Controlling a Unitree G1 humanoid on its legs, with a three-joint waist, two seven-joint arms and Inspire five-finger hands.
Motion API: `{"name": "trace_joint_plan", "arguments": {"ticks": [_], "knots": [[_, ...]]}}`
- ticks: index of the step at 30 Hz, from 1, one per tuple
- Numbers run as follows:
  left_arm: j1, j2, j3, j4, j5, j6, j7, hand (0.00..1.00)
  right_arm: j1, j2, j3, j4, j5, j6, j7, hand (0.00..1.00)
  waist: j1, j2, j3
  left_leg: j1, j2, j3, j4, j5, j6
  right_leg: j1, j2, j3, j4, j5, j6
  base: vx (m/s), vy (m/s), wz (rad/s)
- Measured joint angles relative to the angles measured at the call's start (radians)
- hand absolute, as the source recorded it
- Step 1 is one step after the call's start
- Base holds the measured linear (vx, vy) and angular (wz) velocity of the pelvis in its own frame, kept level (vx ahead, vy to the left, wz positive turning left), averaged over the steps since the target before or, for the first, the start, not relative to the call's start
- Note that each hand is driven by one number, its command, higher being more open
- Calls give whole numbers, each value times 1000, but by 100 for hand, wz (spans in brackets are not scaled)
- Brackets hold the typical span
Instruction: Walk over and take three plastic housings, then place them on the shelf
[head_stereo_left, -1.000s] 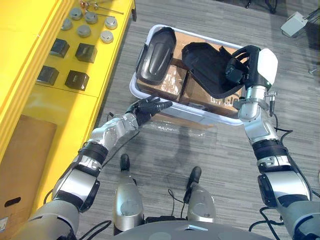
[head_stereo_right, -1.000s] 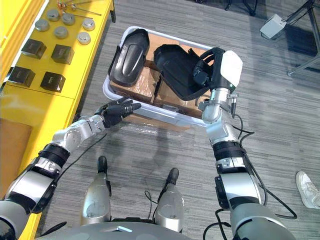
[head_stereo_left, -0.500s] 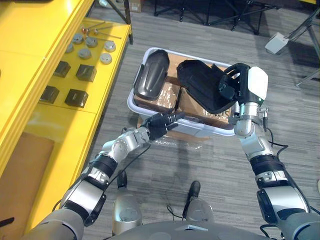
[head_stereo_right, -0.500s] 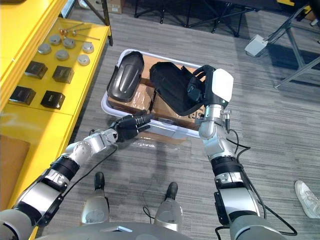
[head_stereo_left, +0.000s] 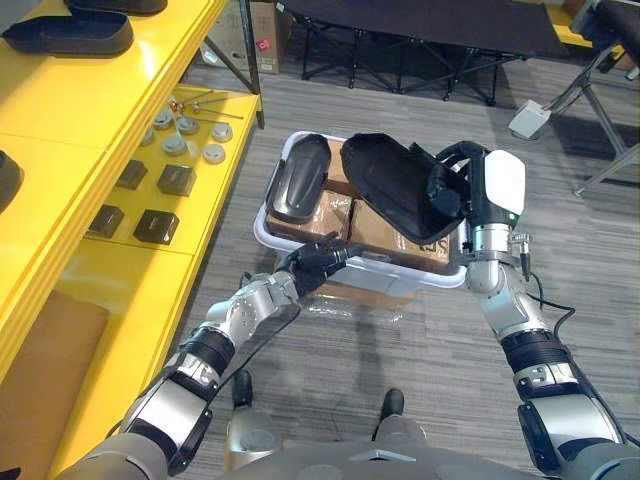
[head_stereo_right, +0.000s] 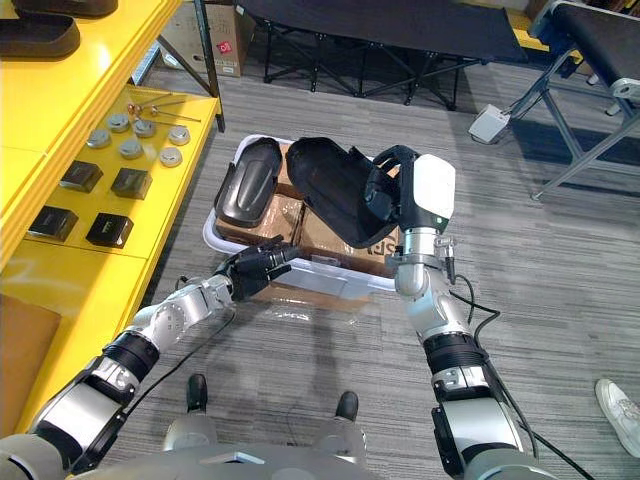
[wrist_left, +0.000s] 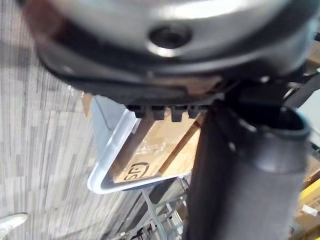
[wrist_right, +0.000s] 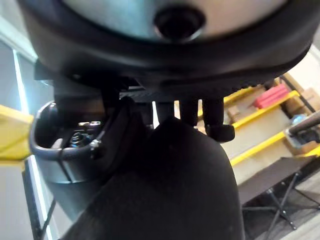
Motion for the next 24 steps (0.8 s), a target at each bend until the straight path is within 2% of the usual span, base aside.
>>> {"name": "trace_joint_plan", "arguments": {"ticks": [7,13,20,24], "knots": [[19,-16,-11,-24,-103,-1,-6,100,2,0,11,0,-13,-69,-3,0,-1,-8,-7,1,0,1,-1,5,0,0,0,2,-3,-2,-2,0,0,0],[24,-35,-35,-24,-195,-1,-30,100,74,6,46,1,-113,-137,-5,0,0,-30,-58,-2,1,4,-1,4,-2,0,3,3,-16,-2,-3,-3,-4,-1],[37,-39,-44,-22,-299,-4,-41,100,99,32,58,41,-119,-153,-51,0,-3,-34,-67,-3,1,1,-2,7,-1,1,3,1,-15,-7,-7,0,0,0],[51,-38,-53,-22,-341,-4,-42,100,118,34,59,54,-125,-182,-74,0,-3,-37,-75,-8,1,-3,-1,8,-1,1,3,-5,-15,-10,-9,-8,-11,4]]}}
